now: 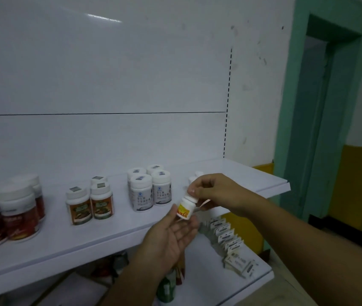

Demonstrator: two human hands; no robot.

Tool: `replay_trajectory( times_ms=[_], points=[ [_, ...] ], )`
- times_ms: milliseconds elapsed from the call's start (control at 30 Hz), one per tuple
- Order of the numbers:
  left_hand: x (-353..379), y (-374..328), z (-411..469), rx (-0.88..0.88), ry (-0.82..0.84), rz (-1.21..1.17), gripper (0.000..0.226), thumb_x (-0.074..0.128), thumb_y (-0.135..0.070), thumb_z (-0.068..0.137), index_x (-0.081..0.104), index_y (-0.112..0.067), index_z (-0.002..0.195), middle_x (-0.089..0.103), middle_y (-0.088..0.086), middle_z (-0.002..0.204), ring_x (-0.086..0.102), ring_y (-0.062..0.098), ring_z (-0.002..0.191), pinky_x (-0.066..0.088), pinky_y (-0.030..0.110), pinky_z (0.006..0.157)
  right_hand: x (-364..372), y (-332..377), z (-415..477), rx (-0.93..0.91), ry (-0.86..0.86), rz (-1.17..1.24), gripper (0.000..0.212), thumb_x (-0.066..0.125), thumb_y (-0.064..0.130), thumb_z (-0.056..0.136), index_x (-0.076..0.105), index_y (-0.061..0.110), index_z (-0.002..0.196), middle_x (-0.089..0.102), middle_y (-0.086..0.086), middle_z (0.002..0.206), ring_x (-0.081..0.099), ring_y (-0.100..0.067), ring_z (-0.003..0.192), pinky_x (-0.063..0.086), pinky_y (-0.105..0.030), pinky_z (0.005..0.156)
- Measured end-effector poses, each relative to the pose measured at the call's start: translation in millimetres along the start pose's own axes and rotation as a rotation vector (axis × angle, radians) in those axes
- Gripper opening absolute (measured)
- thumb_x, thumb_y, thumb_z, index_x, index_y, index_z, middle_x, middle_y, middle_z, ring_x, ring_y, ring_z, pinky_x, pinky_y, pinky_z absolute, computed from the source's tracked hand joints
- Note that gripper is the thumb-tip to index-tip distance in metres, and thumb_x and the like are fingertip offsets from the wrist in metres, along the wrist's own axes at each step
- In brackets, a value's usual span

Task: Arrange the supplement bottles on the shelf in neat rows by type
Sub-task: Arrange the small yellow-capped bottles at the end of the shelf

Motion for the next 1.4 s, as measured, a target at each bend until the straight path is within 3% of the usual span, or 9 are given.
replay_trajectory(
  times_ms=[133, 233, 433, 567, 800, 967, 1067, 1233, 1400],
  points=[
    [-4, 21, 1, -0.046, -0.02, 0.04, 0.034, 0.053, -0.035, 0.089, 0.063, -0.003, 0.09, 0.074, 0.014, 0.074, 0.066, 0.025, 0.08, 0.05, 0.032, 0.066, -2, -18, -13, 0.029, 0.015, 0.012, 0.02, 0.069, 0.024, 0.083, 0.068, 0.006, 0.091, 0.067, -0.006, 0.079, 0.062, -0.012, 0.066, 0.053, -0.025, 0.063],
    [-3, 47, 10, -0.097, 0.012, 0.072, 0.034, 0.052, -0.035, 0.089, 0.064, -0.003, 0.092, 0.074, 0.013, 0.076, 0.07, 0.022, 0.074, 0.051, 0.03, 0.065, -13, -46, -25, 0.09, -0.018, 0.03, 0.025, 0.07, 0.023, 0.081, 0.068, 0.002, 0.094, 0.066, -0.01, 0.082, 0.062, -0.013, 0.067, 0.054, -0.026, 0.063],
    [-6, 129, 44, -0.273, 0.046, 0.109, 0.026, 0.053, -0.024, 0.09, 0.061, 0.0, 0.095, 0.073, 0.016, 0.08, 0.068, 0.024, 0.077, 0.059, 0.028, 0.061, -38, -147, -65, 0.287, -0.161, 0.163, 0.008, 0.067, 0.018, 0.085, 0.067, 0.01, 0.087, 0.064, -0.011, 0.078, 0.06, -0.013, 0.063, 0.053, -0.024, 0.06],
    [-28, 201, 69, -0.407, 0.028, 0.215, 0.02, 0.057, -0.017, 0.089, 0.06, -0.002, 0.102, 0.067, 0.017, 0.099, 0.065, 0.024, 0.089, 0.059, 0.025, 0.059, -37, -239, -103, 0.475, -0.28, 0.27, 0.011, 0.069, 0.019, 0.084, 0.067, 0.009, 0.087, 0.064, -0.005, 0.07, 0.061, -0.011, 0.058, 0.052, -0.021, 0.055],
    [-67, 342, 102, -0.601, 0.055, 0.402, 0.013, 0.056, -0.009, 0.09, 0.061, -0.002, 0.099, 0.066, 0.015, 0.101, 0.063, 0.022, 0.091, 0.054, 0.029, 0.074, -27, -382, -205, 0.688, -0.662, 0.25, 0.014, 0.072, 0.015, 0.082, 0.071, 0.003, 0.09, 0.065, -0.014, 0.074, 0.06, -0.011, 0.056, 0.055, -0.025, 0.06],
    [-62, 449, 103, -0.712, 0.228, 0.646, 0.025, 0.06, -0.013, 0.088, 0.061, -0.001, 0.11, 0.069, 0.015, 0.103, 0.067, 0.022, 0.09, 0.055, 0.03, 0.078, -23, -456, -300, 0.83, -0.87, 0.251, 0.012, 0.075, 0.007, 0.076, 0.073, 0.01, 0.087, 0.073, -0.013, 0.085, 0.067, -0.02, 0.072, 0.056, -0.036, 0.074],
    [-52, 499, 103, -0.684, 0.394, 0.965, 0.034, 0.06, -0.026, 0.089, 0.061, -0.008, 0.117, 0.068, 0.008, 0.109, 0.065, 0.02, 0.096, 0.055, 0.033, 0.083, -23, -491, -362, 0.943, -0.988, 0.17, 0.017, 0.079, 0.013, 0.071, 0.073, 0.014, 0.087, 0.072, -0.002, 0.086, 0.068, -0.017, 0.081, 0.056, -0.034, 0.079],
    [-26, 550, 126, -0.448, 0.792, 1.394, 0.045, 0.058, -0.043, 0.085, 0.053, -0.028, 0.127, 0.054, -0.004, 0.132, 0.055, 0.015, 0.112, 0.045, 0.026, 0.088, 0, -569, -424, 1.215, -0.966, -0.115, 0.024, 0.076, 0.029, 0.074, 0.067, 0.02, 0.094, 0.065, 0.007, 0.088, 0.062, -0.013, 0.085, 0.051, -0.029, 0.077],
    [-37, 582, 133, -0.417, 0.861, 1.497, 0.048, 0.058, -0.042, 0.085, 0.051, -0.026, 0.13, 0.052, -0.005, 0.134, 0.052, 0.011, 0.112, 0.043, 0.022, 0.084, 37, -646, -416, 1.328, -0.911, -0.214, 0.012, 0.06, 0.022, 0.085, 0.066, 0.013, 0.09, 0.07, -0.007, 0.093, 0.065, -0.023, 0.087, 0.047, -0.028, 0.07]
  ],
)
Point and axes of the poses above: each hand's wrist, its own z-axis towards the middle knuckle, its own x-axis out of the palm, y = z × x, the point moved 10 cm from there along z, towards the middle knuckle
